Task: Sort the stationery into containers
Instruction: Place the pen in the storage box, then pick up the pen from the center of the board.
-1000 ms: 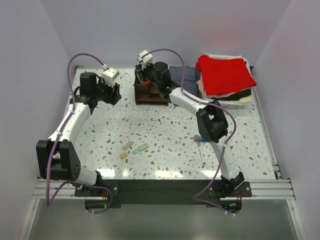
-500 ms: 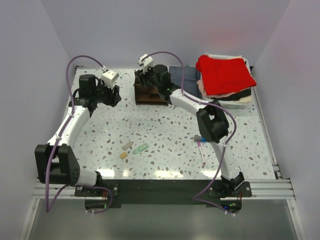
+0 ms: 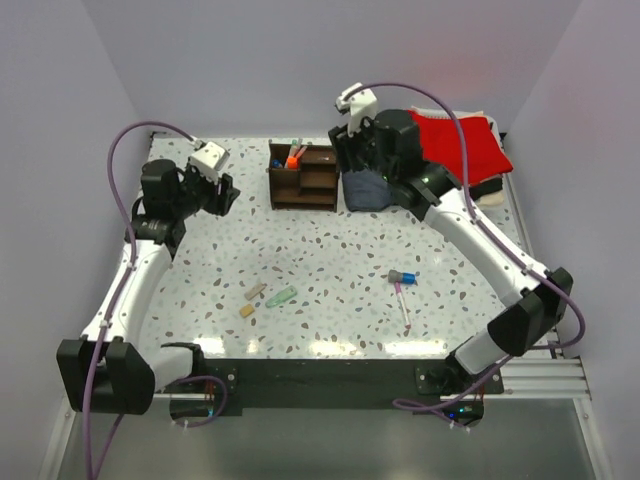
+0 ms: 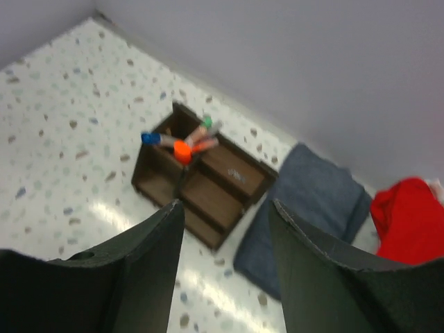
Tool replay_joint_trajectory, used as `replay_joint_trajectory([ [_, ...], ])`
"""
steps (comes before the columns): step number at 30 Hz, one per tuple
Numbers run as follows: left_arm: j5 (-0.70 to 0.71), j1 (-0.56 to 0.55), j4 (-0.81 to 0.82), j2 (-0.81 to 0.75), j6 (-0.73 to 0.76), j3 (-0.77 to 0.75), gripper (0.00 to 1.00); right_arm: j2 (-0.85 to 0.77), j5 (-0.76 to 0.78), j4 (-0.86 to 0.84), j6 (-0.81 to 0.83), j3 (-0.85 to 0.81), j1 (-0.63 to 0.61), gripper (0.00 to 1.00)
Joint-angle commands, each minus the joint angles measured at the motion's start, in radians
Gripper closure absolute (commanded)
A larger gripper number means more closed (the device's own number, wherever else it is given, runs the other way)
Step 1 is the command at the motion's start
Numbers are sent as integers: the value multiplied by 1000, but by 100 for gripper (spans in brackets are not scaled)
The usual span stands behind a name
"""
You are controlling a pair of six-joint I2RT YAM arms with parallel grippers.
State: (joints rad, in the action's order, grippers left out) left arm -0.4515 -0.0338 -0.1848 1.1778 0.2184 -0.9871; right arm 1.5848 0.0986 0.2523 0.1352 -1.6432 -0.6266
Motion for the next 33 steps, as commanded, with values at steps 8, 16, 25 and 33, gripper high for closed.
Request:
replay_joint_trajectory([
  [8,-38,8,134,-41,-39,41,41,46,-66,716,-235,287,142,46],
  [16,-36,8,114,-43,-33,41,41,60,-119,754,-299,407,140,50],
  [25,-36,8,108,-33,-28,45,41,78,-177,759,-332,511,156,54],
  [33,-42,8,117,-23,-33,53,41,87,-203,714,-313,557,159,57],
])
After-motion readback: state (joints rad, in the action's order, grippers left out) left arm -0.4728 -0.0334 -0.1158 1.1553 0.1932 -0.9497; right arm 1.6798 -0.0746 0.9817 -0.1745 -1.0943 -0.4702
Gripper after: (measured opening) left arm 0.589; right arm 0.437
